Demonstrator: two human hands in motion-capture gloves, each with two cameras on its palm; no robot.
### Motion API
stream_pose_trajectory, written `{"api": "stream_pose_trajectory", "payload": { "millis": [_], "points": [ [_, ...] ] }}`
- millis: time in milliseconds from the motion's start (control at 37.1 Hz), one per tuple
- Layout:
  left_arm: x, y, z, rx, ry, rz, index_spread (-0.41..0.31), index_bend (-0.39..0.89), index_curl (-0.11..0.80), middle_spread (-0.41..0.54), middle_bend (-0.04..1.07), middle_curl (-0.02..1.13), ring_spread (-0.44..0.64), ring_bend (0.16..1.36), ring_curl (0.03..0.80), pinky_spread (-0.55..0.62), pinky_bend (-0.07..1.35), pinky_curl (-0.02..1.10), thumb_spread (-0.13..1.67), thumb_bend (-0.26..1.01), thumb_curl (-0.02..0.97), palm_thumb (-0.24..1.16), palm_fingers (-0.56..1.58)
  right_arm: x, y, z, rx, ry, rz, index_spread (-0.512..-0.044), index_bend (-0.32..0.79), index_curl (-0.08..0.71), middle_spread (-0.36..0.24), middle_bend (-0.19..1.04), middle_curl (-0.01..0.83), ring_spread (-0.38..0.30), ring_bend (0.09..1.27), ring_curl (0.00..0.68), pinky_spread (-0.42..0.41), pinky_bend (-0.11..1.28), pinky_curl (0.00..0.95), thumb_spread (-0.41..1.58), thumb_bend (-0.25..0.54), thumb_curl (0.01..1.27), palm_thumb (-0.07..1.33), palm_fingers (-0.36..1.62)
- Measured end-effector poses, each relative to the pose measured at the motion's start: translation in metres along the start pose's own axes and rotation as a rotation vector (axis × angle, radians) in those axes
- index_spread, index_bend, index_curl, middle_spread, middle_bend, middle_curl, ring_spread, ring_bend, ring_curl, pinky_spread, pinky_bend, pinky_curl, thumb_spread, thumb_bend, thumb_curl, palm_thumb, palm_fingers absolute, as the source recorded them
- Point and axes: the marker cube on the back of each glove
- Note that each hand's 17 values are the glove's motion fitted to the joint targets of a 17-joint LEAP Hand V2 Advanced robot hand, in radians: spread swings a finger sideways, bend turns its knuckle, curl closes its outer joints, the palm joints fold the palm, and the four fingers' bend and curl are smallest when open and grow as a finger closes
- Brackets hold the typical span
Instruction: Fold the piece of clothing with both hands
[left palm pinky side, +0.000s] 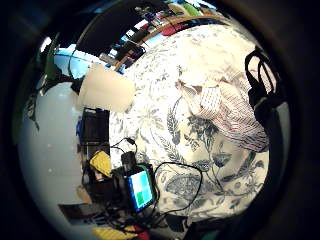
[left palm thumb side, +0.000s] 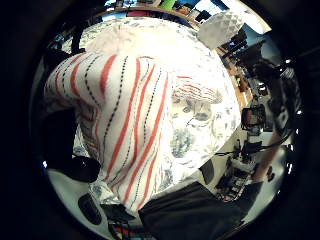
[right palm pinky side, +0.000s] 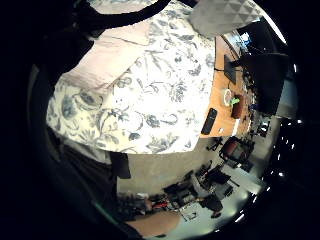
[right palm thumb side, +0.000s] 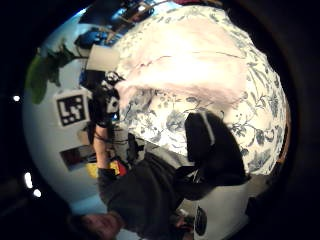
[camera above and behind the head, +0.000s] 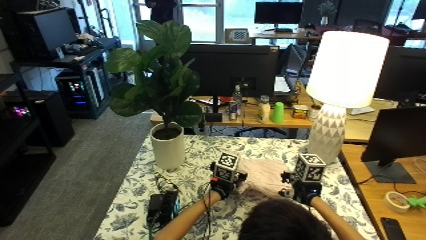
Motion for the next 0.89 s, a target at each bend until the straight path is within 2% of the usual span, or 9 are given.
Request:
{"api": "stream_pose_trajectory", "payload": {
  "millis": [27,108,216,377,458,485,593,782,890],
  "points": [
    [0.0,0.004,-0.003,-0.048,0.007,-0.005,-0.265,0.23,0.364,-0.276,0.4,0.44,-0.33,0.64,0.348,-0.35,0.45,0.35,1.33,0.23,0.267,0.55,1.2,0.0,-0.007,0.01,-0.009,0.004,-0.005,-0.26,0.05,0.286,-0.029,0.19,0.389,0.058,0.31,0.352,0.223,0.29,0.354,1.29,0.081,0.3,0.71,0.6],
    [-0.001,0.002,-0.013,-0.076,0.004,-0.02,-0.274,0.22,0.379,-0.29,0.4,0.45,-0.34,0.62,0.357,-0.35,0.43,0.36,1.34,0.22,0.262,0.56,1.2,-0.016,-0.007,0.032,-0.036,0.044,-0.014,-0.26,-0.01,0.246,-0.031,0.19,0.394,0.041,0.38,0.374,0.206,0.35,0.369,1.27,0.041,0.3,0.67,0.57],
    [-0.002,-0.002,-0.018,-0.075,0.0,-0.026,-0.281,0.21,0.396,-0.301,0.39,0.46,-0.35,0.61,0.367,-0.36,0.4,0.36,1.35,0.22,0.255,0.57,1.21,-0.034,-0.005,0.049,-0.027,0.116,0.005,-0.253,0.03,0.219,-0.033,0.18,0.393,0.037,0.41,0.388,0.192,0.42,0.392,1.22,0.021,0.31,0.68,0.49],
    [-0.002,0.007,-0.008,-0.103,0.041,-0.016,-0.288,0.19,0.416,-0.312,0.37,0.47,-0.36,0.6,0.38,-0.36,0.38,0.37,1.36,0.21,0.248,0.58,1.21,-0.006,-0.072,0.09,0.07,0.011,0.067,-0.252,0.09,0.208,-0.036,0.17,0.386,0.039,0.42,0.394,0.187,0.48,0.404,1.17,0.039,0.35,0.79,0.43],
    [-0.003,0.019,-0.004,-0.142,0.072,-0.003,-0.288,0.18,0.424,-0.316,0.37,0.48,-0.36,0.59,0.386,-0.36,0.37,0.38,1.37,0.2,0.242,0.58,1.21,0.001,-0.08,0.093,0.1,-0.05,0.061,-0.272,0.11,0.209,-0.061,0.21,0.388,-0.027,0.53,0.402,0.089,0.5,0.392,1.17,0.095,0.39,0.91,0.72],
    [-0.003,0.024,-0.003,-0.158,0.088,0.002,-0.289,0.18,0.426,-0.318,0.37,0.48,-0.36,0.59,0.388,-0.36,0.37,0.38,1.37,0.2,0.241,0.58,1.21,0.0,-0.076,0.09,0.111,-0.054,0.056,-0.274,0.1,0.202,-0.065,0.2,0.381,-0.036,0.52,0.381,0.075,0.49,0.373,1.17,0.095,0.39,0.92,0.73],
    [-0.003,0.04,0.006,-0.21,0.155,0.033,-0.287,0.17,0.431,-0.321,0.37,0.49,-0.36,0.58,0.396,-0.36,0.36,0.39,1.38,0.19,0.235,0.59,1.21,-0.005,-0.049,0.075,0.132,-0.006,0.049,-0.254,0.14,0.219,-0.112,0.3,0.418,-0.121,0.56,0.386,-0.105,0.54,0.375,1.12,0.123,0.43,1.01,1.18],
    [0.006,0.094,-0.027,-0.331,0.253,0.115,-0.285,0.16,0.439,-0.333,0.38,0.5,-0.37,0.58,0.407,-0.36,0.34,0.39,1.39,0.17,0.227,0.59,1.21,-0.014,0.001,0.048,0.065,0.09,-0.005,-0.249,0.16,0.285,-0.157,0.34,0.455,-0.191,0.62,0.448,-0.221,0.59,0.434,1.09,0.132,0.46,1.09,1.29],
    [0.0,0.102,-0.056,-0.341,0.255,0.151,-0.287,0.15,0.435,-0.343,0.39,0.51,-0.37,0.57,0.411,-0.38,0.37,0.4,1.4,0.17,0.228,0.6,1.24,-0.029,0.03,0.009,0.034,0.129,-0.042,-0.248,0.17,0.306,-0.17,0.36,0.463,-0.212,0.63,0.453,-0.25,0.59,0.436,1.1,0.134,0.46,1.12,1.3]
  ]
}}
